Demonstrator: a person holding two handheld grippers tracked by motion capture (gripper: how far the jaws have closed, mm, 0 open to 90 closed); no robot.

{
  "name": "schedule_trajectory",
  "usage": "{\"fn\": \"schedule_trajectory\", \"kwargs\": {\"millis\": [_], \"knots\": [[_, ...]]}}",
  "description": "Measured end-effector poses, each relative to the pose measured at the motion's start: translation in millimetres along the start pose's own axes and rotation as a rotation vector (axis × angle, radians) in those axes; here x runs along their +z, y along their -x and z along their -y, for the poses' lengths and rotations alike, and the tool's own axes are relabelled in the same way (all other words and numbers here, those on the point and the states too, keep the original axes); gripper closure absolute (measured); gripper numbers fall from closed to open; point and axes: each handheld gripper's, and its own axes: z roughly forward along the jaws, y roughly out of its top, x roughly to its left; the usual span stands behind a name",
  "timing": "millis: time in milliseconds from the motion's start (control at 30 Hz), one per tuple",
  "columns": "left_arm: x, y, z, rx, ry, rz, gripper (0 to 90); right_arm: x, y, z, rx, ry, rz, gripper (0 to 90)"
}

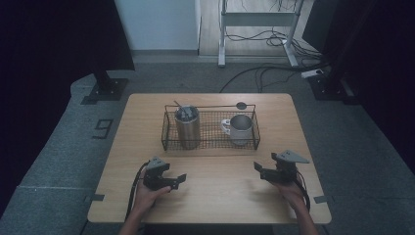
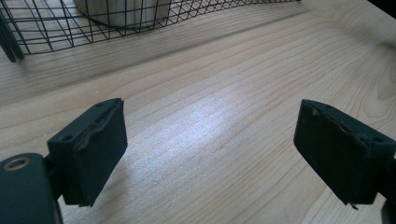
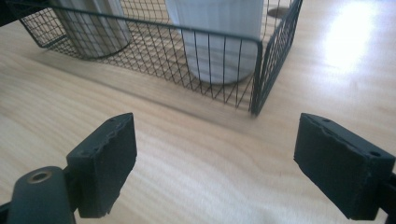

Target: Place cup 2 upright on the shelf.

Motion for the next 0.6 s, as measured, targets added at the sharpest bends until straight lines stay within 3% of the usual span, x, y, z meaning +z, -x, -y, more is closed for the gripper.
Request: {"fn": "schedule_trajectory", "kwargs": {"millis": [333, 600], "knots": [[0.0, 1.3, 0.3, 0.009, 0.0, -0.003, 10.0, -4.6, 2.7, 22.1, 0.009, -0.047, 0.011, 13.0], [-0.8, 2.5, 0.1, 0.019, -0.001, -0.015, 10.0, -3.2, 3.5, 26.7, 0.008, -0.062, 0.019, 13.1]]}}
